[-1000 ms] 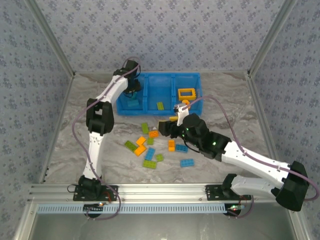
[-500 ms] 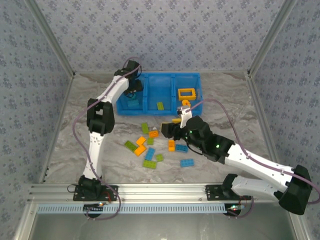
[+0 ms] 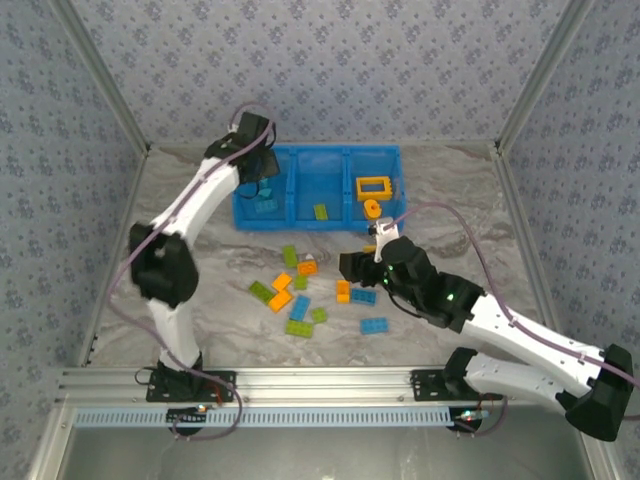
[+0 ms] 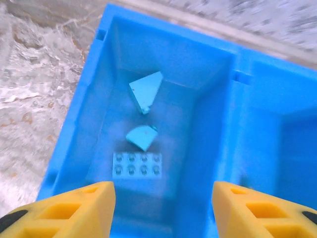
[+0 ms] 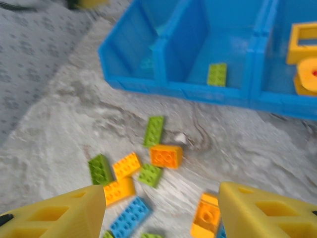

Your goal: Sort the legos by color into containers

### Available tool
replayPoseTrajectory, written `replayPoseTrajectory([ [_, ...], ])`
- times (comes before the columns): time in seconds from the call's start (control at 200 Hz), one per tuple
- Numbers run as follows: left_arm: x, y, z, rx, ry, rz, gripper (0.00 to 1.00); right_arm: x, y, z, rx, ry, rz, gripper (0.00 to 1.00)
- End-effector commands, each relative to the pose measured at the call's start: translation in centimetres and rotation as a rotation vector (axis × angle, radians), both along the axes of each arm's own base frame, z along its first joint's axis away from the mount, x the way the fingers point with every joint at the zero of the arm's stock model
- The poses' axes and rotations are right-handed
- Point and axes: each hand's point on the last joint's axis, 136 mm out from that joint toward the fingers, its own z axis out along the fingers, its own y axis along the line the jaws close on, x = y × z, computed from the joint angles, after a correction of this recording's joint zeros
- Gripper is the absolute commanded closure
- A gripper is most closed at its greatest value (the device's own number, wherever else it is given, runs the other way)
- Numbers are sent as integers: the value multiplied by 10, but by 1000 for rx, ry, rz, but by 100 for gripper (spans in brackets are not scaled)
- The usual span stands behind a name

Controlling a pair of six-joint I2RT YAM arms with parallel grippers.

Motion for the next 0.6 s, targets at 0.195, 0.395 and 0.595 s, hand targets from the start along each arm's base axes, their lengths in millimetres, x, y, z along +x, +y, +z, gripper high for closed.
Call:
replayPoseTrajectory([
  [0.195, -162, -52, 43, -98, -146, -304, 46, -28, -44, -67, -194, 244, -91, 36],
  [0.395, -234, -45, 11, -130, -118, -321, 46, -18, -15, -99, -250, 353, -74, 38],
  [0.595, -271, -45, -3, -133, -137, -357, 47, 6, 18, -134, -329, 509, -129, 38],
])
